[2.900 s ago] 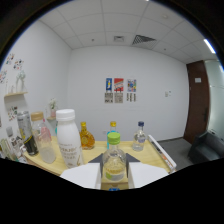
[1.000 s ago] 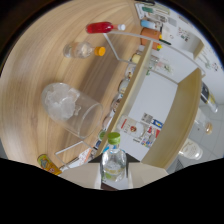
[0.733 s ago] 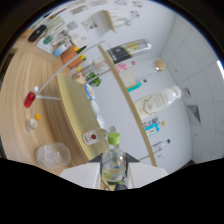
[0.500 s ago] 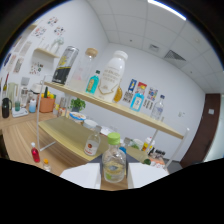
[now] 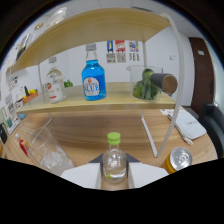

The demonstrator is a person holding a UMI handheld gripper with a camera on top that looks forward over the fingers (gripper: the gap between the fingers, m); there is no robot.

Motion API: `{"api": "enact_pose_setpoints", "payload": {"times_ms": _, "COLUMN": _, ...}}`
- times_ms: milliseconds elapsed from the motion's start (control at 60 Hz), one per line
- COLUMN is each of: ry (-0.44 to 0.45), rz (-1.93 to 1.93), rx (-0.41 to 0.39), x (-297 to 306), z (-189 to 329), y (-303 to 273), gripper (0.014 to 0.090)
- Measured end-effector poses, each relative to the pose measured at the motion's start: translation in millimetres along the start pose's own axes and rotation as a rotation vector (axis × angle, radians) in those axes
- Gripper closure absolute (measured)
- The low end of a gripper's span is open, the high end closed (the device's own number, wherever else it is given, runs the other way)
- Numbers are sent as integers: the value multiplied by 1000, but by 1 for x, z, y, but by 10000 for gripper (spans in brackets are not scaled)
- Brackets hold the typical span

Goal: Make me a cup of Vodka Sunrise.

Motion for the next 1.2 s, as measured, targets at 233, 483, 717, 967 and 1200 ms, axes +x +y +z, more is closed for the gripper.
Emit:
{"api": "enact_pose_setpoints", "payload": {"times_ms": 233, "ry": 5, "rz": -8, "rx": -62, "x": 2, "z": 10, "y": 26, "gripper": 689}}
{"api": "enact_pose_setpoints", "payload": {"times_ms": 483, "ry": 36, "rz": -26, "rx": -73, "x": 4, "z": 5, "y": 33, "gripper": 674}}
{"api": "enact_pose_setpoints", "payload": {"times_ms": 717, "ry": 118, "rz": 6, "rx": -92, "x": 16, "z": -23, "y": 24, "gripper": 284}}
{"api": "enact_pose_setpoints", "payload": {"times_ms": 967, "ry": 181, "rz": 10, "rx": -66, "x": -5, "z": -104, "y": -31, "gripper": 192}}
{"api": "enact_pose_setpoints", "payload": {"times_ms": 1200, "ry": 165, "rz": -45, "rx": -116, "x": -67, "z": -160, "y": -36, "gripper": 182}}
